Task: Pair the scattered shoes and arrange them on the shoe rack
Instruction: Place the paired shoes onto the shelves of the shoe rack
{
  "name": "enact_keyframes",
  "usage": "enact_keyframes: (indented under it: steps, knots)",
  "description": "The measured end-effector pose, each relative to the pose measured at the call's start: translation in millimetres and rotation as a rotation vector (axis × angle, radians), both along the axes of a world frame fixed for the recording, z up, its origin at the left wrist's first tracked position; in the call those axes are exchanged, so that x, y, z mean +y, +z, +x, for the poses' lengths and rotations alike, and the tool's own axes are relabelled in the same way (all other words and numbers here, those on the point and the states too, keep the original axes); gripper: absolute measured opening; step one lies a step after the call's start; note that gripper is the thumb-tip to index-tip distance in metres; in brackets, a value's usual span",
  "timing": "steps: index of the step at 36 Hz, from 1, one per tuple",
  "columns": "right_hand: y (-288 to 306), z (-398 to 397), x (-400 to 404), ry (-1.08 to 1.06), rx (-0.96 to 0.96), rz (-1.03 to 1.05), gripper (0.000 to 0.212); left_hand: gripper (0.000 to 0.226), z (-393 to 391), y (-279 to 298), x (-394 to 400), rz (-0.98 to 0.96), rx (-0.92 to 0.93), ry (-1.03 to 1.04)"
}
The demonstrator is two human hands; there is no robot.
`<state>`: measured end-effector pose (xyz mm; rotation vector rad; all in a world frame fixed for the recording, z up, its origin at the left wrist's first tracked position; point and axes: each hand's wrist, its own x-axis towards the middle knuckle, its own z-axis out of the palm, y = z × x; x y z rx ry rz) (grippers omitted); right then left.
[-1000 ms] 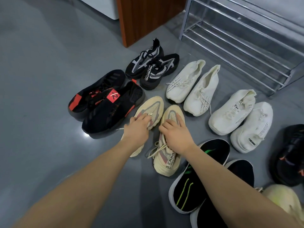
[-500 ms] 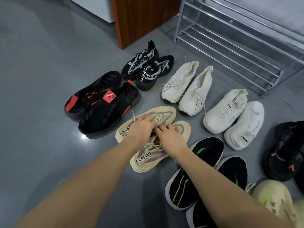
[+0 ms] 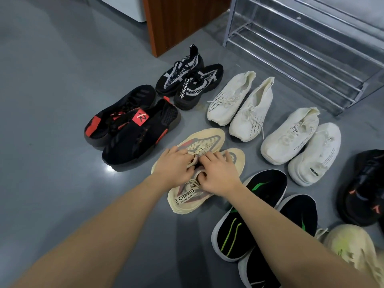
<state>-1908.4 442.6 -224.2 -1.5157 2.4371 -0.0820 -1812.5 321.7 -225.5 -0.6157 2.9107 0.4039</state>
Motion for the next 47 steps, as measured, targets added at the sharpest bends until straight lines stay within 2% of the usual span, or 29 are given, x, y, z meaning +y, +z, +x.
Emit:
enact_keyframes:
  steps: [5,9,13,19,28,35,41,47]
  knots:
    - [3.3,-2.5,3.9,0.008,-0.038,-0.037,0.061,0.037,6.0,5.6,2.4,0.027,0.052,0.049]
    - [17.0,-17.4,-8.4,-0.004,-0.052,-0.086,0.052,0.039,1.0,16.6,6.3,0.072,0.075,0.14]
    - [34.2,-31.8,-23.0,0.02,-0.117,-0.069,0.028,0.04,-7.4,34.2,4.3,0.078,0.065,0.229]
    - [66.3,-44.5,-34.6,-0.015,-0.283,-0.061,0.038,0.035,-16.5,72.8,-1.6,0.035,0.003,0.307]
    - [107.4,-71.9,-51.9,0.03,-0.356,-0.081,0.026,0.031,-36.6,143.3,-11.7,-0.008,0.013,0.474]
    - [122.6,-81.8,-75.1,0.058,-0.421,-0.163,0.017,0.033,-52.7,171.4,-27.5,-0.054,-0.117,0.499]
    - [104.5,-85.6,-114.7,0.105,-0.339,-0.199,0.027,0.038,-46.6,154.0,-70.8,-0.067,-0.251,0.392]
    - [65.7,-73.8,-158.4,0.18,-0.2,-0.167,0.051,0.04,-25.7,118.1,-132.0,-0.058,-0.28,0.305]
